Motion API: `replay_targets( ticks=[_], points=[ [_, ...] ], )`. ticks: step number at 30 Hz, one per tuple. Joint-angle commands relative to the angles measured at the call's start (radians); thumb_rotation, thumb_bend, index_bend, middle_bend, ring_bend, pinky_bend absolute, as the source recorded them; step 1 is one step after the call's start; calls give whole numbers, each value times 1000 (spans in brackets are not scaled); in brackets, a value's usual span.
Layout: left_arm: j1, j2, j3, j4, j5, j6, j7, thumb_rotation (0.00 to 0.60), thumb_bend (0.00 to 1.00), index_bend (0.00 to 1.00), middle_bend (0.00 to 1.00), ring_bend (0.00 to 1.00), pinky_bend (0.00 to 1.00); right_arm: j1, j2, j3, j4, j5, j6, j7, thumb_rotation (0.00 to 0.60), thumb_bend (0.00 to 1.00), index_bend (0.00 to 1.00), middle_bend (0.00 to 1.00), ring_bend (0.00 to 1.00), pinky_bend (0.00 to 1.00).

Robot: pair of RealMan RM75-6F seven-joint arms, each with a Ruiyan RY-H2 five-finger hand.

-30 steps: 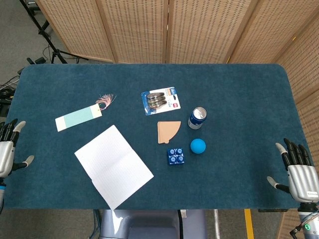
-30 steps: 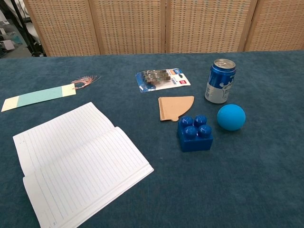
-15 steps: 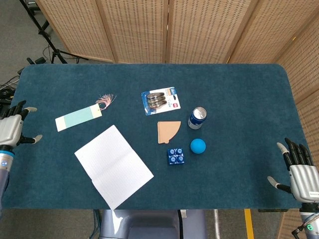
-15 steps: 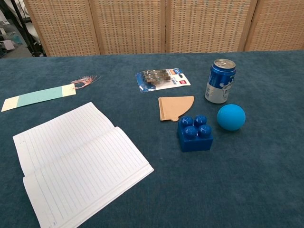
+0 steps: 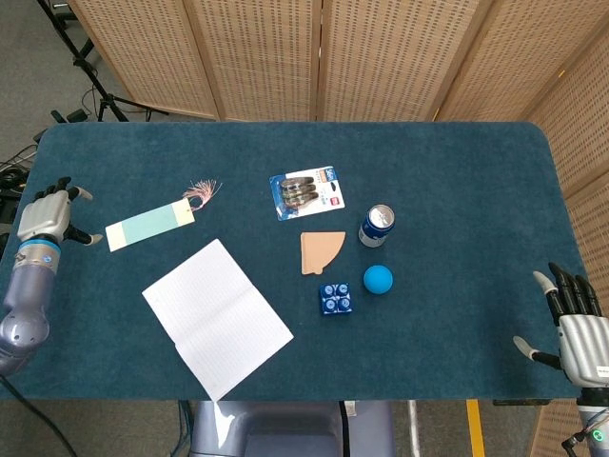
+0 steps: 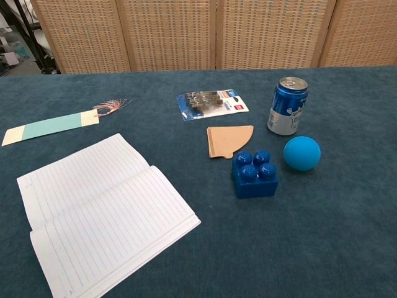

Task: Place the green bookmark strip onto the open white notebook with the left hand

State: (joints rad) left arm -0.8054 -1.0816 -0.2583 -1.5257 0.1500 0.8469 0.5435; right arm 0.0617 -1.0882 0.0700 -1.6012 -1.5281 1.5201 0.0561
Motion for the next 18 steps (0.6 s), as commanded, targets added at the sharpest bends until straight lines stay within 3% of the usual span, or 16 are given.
replay_targets(
  ticks=[1, 18],
  points=[
    [-56, -53, 29, 54, -87, 1, 48, 600, 169, 302, 0, 0, 0, 0, 2, -1, 2, 0, -1, 9, 600, 188, 74, 0, 0, 15],
    [-172, -254, 59, 211, -227, 117, 222, 600, 174, 351, 0, 0, 0, 2, 18, 1, 18, 3, -10, 99, 600, 189, 73, 0, 0, 2]
  ],
)
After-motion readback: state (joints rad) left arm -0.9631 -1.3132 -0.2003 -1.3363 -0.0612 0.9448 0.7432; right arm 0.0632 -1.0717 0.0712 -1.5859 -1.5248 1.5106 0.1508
